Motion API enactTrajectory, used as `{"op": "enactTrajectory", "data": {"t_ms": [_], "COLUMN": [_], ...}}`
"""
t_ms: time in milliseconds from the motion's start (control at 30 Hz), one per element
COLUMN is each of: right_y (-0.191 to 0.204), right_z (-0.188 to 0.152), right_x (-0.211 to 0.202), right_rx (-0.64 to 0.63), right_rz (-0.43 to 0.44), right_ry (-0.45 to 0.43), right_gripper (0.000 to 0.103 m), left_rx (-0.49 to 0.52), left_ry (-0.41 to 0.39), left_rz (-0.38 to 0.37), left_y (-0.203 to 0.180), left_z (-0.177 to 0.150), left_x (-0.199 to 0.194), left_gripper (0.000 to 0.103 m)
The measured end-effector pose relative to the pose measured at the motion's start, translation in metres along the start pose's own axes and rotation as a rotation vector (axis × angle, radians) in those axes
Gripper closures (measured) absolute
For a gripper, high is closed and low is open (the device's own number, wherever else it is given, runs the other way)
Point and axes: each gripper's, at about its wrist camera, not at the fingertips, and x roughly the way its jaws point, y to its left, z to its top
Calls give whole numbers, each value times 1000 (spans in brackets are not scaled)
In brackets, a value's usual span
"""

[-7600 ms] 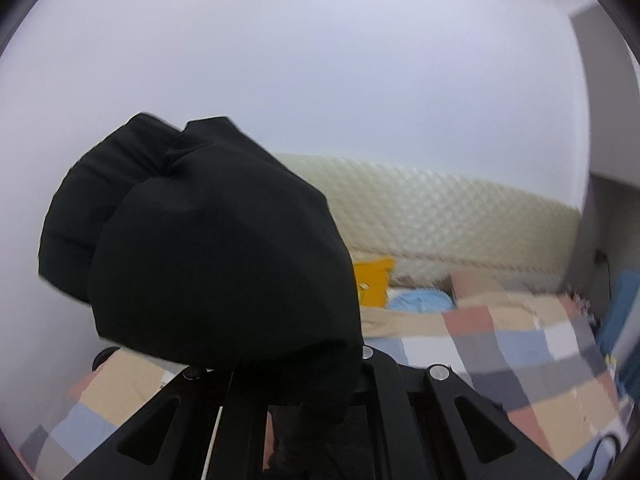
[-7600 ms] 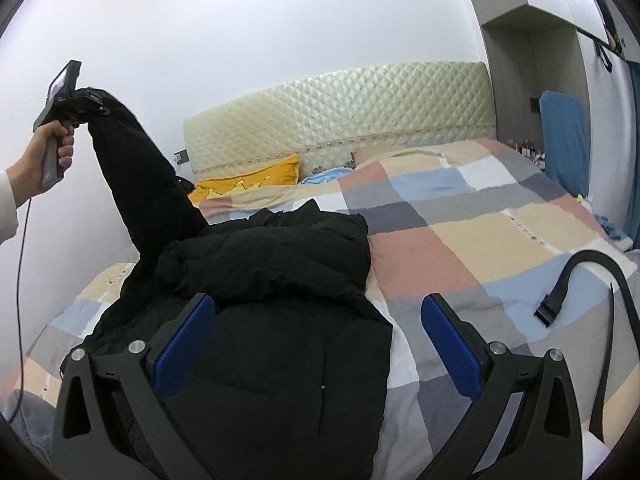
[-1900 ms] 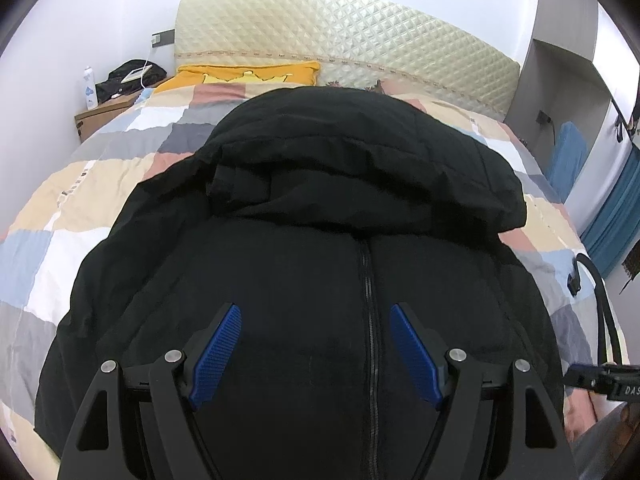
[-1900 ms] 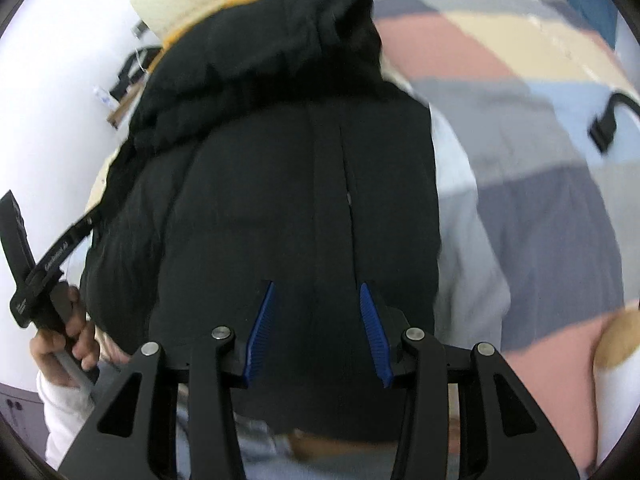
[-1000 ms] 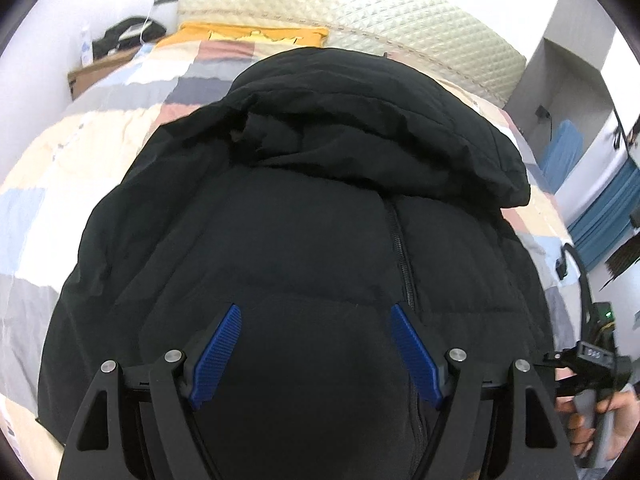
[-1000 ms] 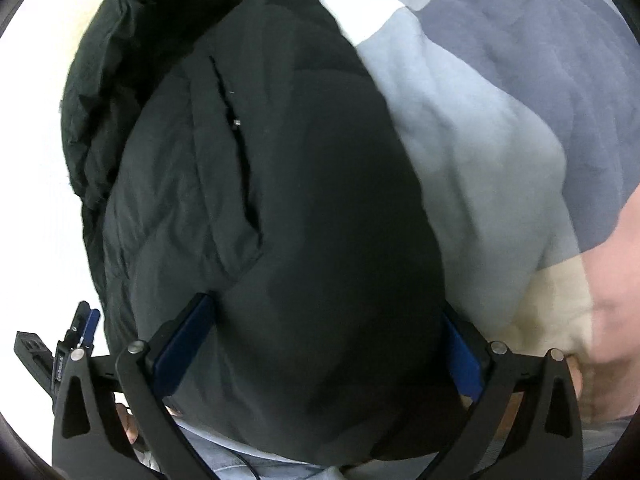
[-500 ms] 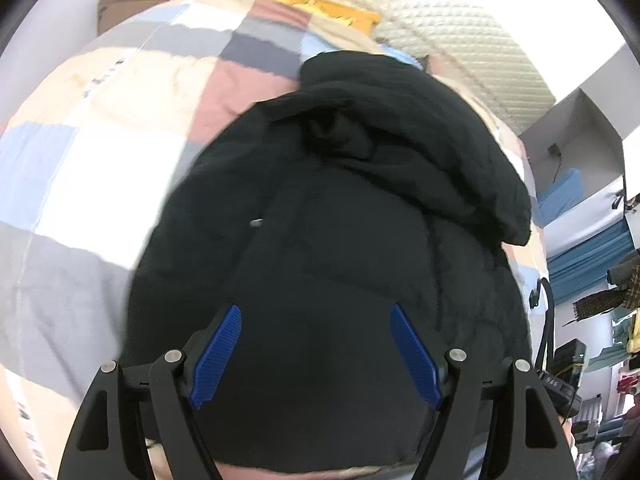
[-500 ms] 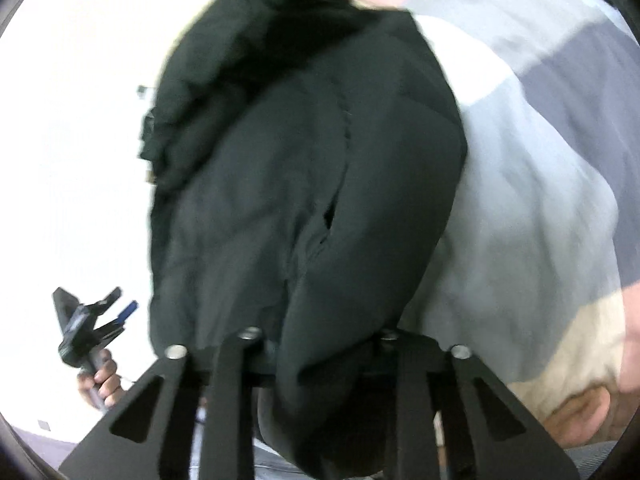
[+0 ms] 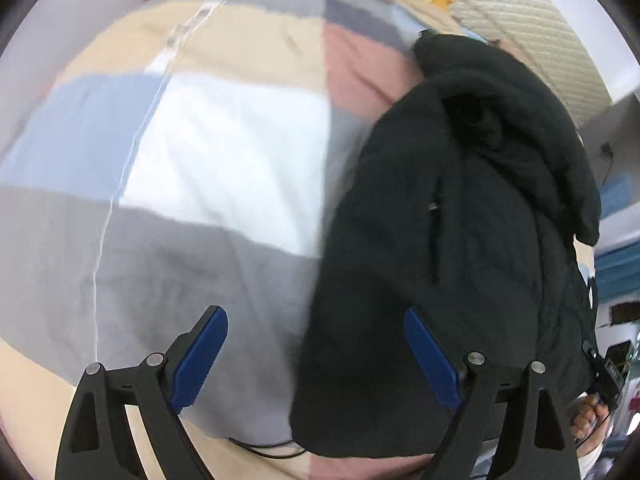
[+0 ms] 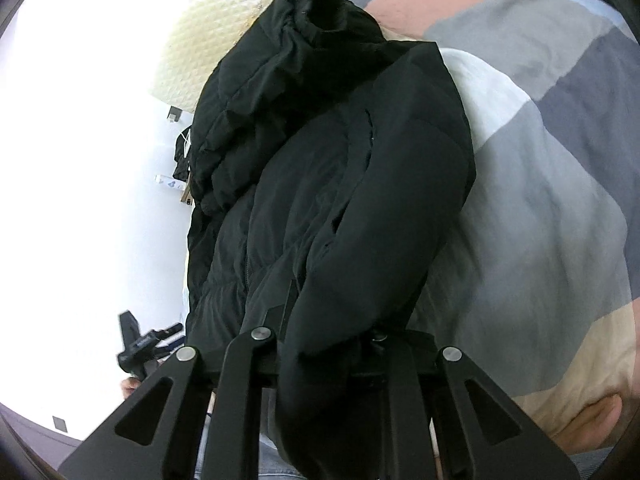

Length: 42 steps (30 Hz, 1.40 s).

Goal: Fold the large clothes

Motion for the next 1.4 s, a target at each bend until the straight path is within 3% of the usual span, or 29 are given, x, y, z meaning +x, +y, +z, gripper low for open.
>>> {"op": "enactTrajectory", "data": {"t_ms": [133, 233, 267, 333, 367, 467, 500, 600, 767, 833, 900, 1033, 1067, 1133, 1233, 1400], "right_y": [-2, -7, -7, -8, -8, -8, -11, -27, -31, -30, -25, -14, -12, -7, -1, 2], "right_z": [1, 4, 4, 4, 4, 2, 2, 0, -1, -1, -1, -2, -2, -1, 1, 18], "right_x": [7, 14, 16, 21, 23, 29, 30, 37, 42, 44, 44, 27, 25, 17, -3, -39], "right_rx": [31, 71, 75, 87, 91, 88, 98, 168, 178, 179, 153, 106, 97, 78, 74, 98], "right_rz": [-12, -8, -8, -7, -7, -59, -86, -225, -235, -184, -127, -113, -108, -60, 22, 112], "right_ry": [14, 39, 41, 53, 58, 86, 92, 111, 128, 143, 137, 60, 51, 21, -25, -96], "right_gripper": [81, 73, 67, 53, 44, 41, 34, 25, 22, 21, 29, 52, 66, 79, 88, 92], "left_rx": [6, 18, 32, 66, 90, 128, 120, 87, 77, 72, 75, 100, 104, 81, 13, -15], "left_ry": [39, 96, 123, 143, 143, 173, 184, 220, 260, 260, 260, 243, 233, 204, 149, 53], "left_rz": [-83, -238, -347, -415, -404, -350, -348, -336, -267, -260, -263, -269, -258, -227, -218, -279], "left_y": [9, 8, 4, -6, -12, -30, -31, -33, -38, -39, -41, -59, -63, -69, -68, -69], "left_z": [-3, -6, -8, -12, -14, -14, -13, -10, -8, -8, -10, -18, -20, -22, -26, -33], "left_x": [16, 28, 31, 32, 32, 42, 44, 52, 59, 59, 57, 35, 29, 14, -10, -65], "left_gripper": [13, 13, 13, 13, 13, 12, 12, 12, 12, 14, 25, 62, 73, 84, 92, 95]}}
